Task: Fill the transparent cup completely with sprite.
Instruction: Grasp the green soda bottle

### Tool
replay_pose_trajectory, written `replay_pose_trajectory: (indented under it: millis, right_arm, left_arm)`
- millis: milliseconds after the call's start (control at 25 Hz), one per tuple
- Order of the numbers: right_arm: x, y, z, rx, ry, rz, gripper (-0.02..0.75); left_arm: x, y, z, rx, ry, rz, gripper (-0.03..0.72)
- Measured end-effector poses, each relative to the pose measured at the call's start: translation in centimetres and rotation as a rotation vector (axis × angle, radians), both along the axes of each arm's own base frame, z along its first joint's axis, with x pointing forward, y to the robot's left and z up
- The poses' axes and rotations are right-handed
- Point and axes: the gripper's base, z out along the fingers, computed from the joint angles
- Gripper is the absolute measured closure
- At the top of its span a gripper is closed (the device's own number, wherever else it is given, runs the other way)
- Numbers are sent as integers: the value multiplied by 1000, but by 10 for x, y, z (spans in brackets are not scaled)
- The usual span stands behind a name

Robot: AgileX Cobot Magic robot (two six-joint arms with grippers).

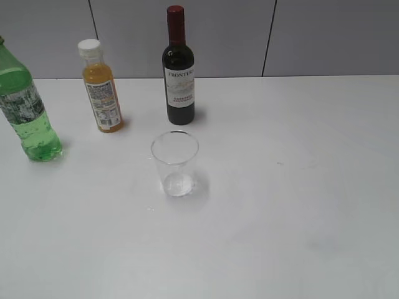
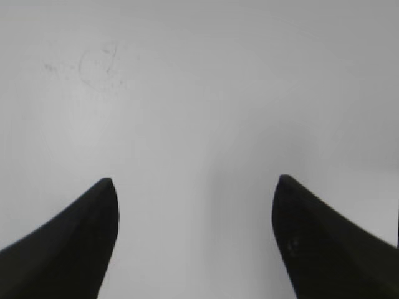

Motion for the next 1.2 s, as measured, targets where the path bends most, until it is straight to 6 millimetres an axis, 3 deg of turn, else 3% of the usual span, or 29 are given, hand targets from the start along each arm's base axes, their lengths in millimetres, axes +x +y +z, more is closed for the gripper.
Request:
replay_pose_trajectory:
  millis: [280, 560, 760, 1200]
  right_arm:
    - [-81, -5, -23, 12, -20, 2, 156]
    - [-145, -8, -44, 28, -176, 8, 155]
    - [-174, -10, -59, 38, -271, 11, 155]
    - [-209, -11, -50, 72, -465, 15, 157]
  left_arm:
    - [0, 0, 0, 0, 0, 0, 453]
    - [0, 0, 0, 0, 0, 0, 453]
    - [0, 0, 0, 0, 0, 0, 453]
    - [0, 0, 0, 0, 0, 0, 453]
